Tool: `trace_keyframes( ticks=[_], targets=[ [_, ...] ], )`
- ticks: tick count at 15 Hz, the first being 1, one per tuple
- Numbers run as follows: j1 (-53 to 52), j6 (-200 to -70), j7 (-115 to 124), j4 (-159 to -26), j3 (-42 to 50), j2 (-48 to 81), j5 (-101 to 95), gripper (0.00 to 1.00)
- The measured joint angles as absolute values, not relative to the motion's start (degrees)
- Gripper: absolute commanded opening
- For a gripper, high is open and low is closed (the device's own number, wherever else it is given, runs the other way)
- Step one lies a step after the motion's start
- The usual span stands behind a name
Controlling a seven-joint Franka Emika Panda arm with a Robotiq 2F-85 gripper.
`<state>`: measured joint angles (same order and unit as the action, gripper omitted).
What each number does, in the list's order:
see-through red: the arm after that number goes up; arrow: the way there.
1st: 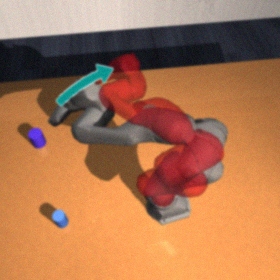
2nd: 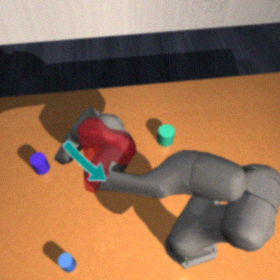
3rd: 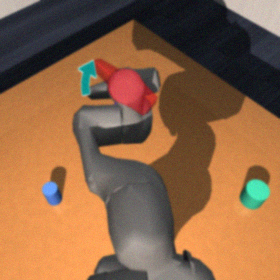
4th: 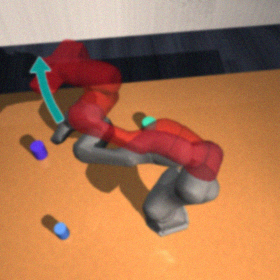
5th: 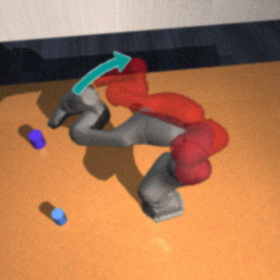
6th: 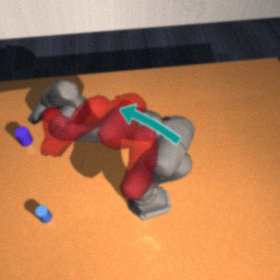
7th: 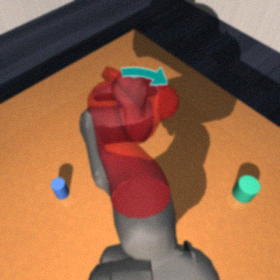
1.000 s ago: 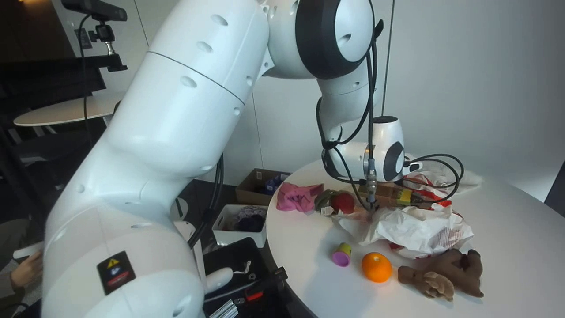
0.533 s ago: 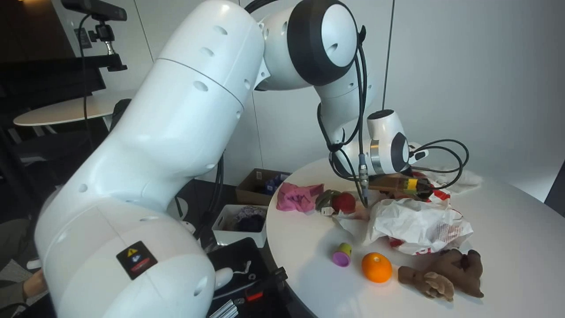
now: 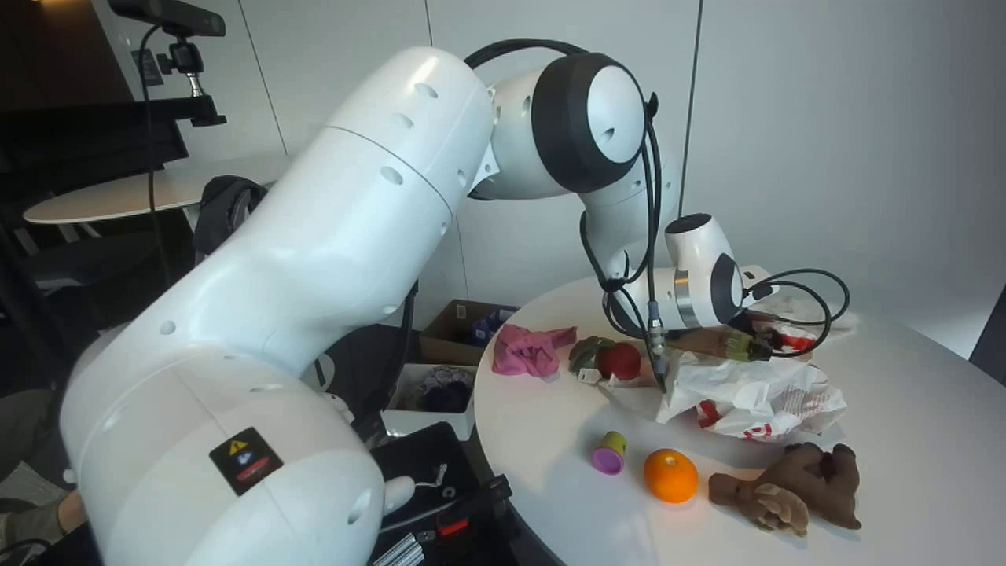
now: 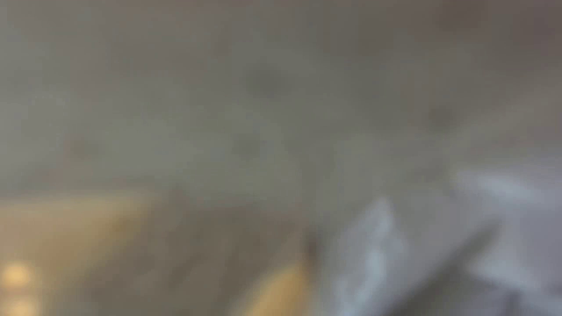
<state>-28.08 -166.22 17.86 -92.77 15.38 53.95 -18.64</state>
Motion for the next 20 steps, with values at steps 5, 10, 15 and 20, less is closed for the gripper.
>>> trace_keyframes(
  ticks=[5,10,15,20],
  targets=[
    [-28.9,-171.4,23.6,-89.9,18.1,58.0,-13.2,1.0],
    [-29.0,-177.0,25.0,-89.1,18.9,60.4,-5.1,1.0],
    [-29.6,-180.1,25.0,-88.6,19.0,61.4,1.1,0.72],
    [-29.8,-180.8,24.9,-88.1,19.1,61.6,3.6,0.41]
  ],
)
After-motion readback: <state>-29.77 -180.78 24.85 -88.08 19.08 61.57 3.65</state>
